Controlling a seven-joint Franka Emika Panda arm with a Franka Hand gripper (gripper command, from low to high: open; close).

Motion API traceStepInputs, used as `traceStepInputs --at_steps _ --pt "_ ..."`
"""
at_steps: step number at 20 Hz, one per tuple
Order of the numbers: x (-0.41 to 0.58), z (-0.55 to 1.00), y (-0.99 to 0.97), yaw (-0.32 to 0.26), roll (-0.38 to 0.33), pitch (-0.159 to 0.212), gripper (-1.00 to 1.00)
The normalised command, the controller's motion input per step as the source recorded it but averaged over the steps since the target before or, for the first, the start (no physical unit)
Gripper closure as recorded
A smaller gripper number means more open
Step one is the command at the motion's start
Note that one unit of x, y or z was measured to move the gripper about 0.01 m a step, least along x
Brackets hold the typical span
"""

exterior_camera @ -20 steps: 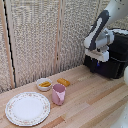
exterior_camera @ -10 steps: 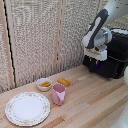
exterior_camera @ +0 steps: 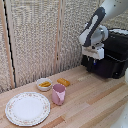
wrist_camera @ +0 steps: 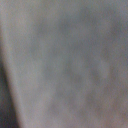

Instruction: Carefully navigate your gripper to the air fryer's handle. Confidently seize the handle using your gripper. Gradually bring the handle toward yourself to access the air fryer.

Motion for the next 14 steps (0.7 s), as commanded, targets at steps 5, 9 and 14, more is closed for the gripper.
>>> traceStepInputs --at_steps 5,9,14 --pt "-0.454 -0.33 0.79 0.0 -0.142 0.0 1.0" --pt "-0.399 -0.35 0.84 0.0 -0.114 0.0 1.0" --pt "-0.286 -0.12 0.95 0.0 -0.03 -0.017 1.0"
